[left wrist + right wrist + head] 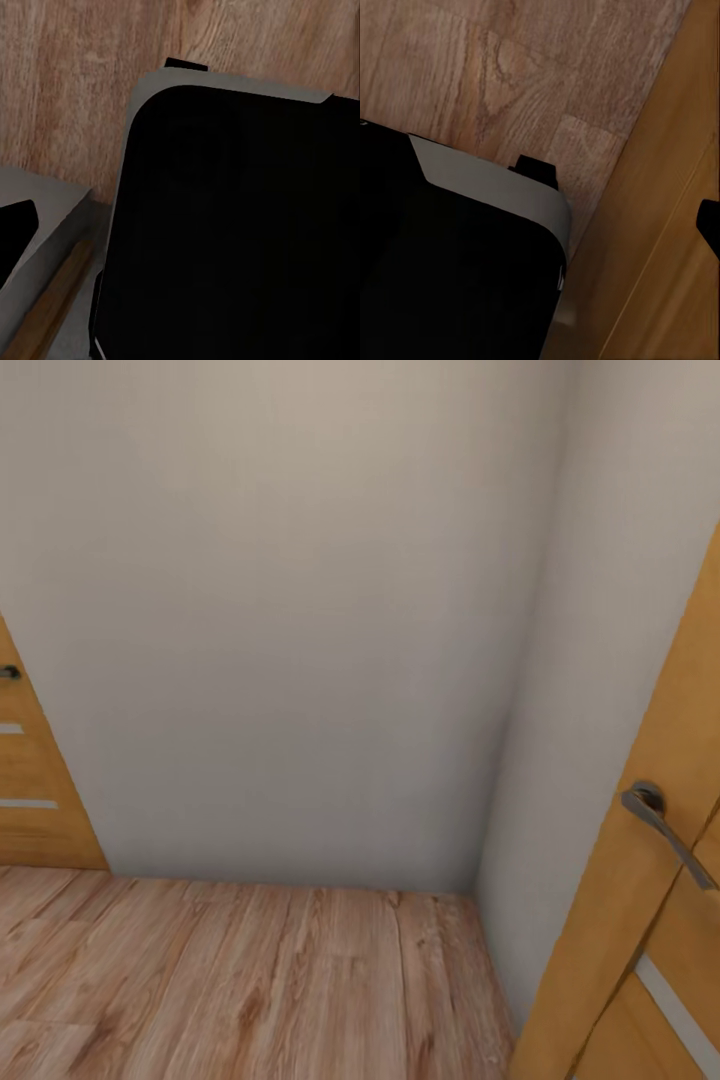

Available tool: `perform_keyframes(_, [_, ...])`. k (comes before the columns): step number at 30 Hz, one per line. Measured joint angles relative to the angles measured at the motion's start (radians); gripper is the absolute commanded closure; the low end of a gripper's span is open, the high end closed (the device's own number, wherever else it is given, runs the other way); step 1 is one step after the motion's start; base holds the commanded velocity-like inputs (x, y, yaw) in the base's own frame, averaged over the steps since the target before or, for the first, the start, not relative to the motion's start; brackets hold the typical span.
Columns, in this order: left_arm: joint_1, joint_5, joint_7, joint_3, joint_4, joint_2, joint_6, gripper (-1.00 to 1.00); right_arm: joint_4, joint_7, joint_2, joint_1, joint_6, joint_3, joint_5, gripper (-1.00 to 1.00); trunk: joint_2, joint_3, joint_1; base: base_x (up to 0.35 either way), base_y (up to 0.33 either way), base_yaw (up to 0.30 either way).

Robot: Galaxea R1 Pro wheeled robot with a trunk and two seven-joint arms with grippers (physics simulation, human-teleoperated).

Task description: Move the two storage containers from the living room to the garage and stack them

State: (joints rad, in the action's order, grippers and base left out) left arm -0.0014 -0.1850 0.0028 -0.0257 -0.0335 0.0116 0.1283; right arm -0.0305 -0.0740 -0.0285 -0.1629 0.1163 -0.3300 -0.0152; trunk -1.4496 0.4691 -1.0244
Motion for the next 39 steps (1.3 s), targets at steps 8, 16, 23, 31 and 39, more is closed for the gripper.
perform_keyframes(8, [0.0,0.0,0.0,0.0,0.0,-0.001,-0.001,-1.0,0.0,0.0,0.0,0.0,0.006,0.0,0.0,-1.0,0.0,0.0,0.0,0.322,0.0,0.048])
perform_keyframes(16, [0.0,-0.001,0.0,-0.002,0.0,0.003,0.003,-1.0,0.0,-0.001,-0.001,0.0,0.009,0.0,0.0,-1.0,0.0,0.0,0.0,0.322,0.0,0.261])
perform_keyframes(23, [0.0,-0.002,0.0,-0.004,0.0,0.005,-0.001,-1.0,0.0,-0.002,-0.003,0.0,0.009,0.0,0.0,-1.0,0.0,0.0,0.0,0.322,0.0,0.28])
perform_keyframes(31, [0.0,-0.002,0.0,-0.004,0.001,0.004,-0.005,-1.0,0.0,-0.002,-0.003,0.0,0.015,0.01,0.015,-1.0,0.0,0.0,0.0,0.322,0.0,0.293])
perform_keyframes(39, [0.0,-0.001,-0.001,-0.003,0.001,0.005,-0.046,-1.0,0.0,-0.003,0.007,0.017,0.021,0.04,0.188,-1.0,0.0,0.0,0.0,0.322,0.0,0.294])
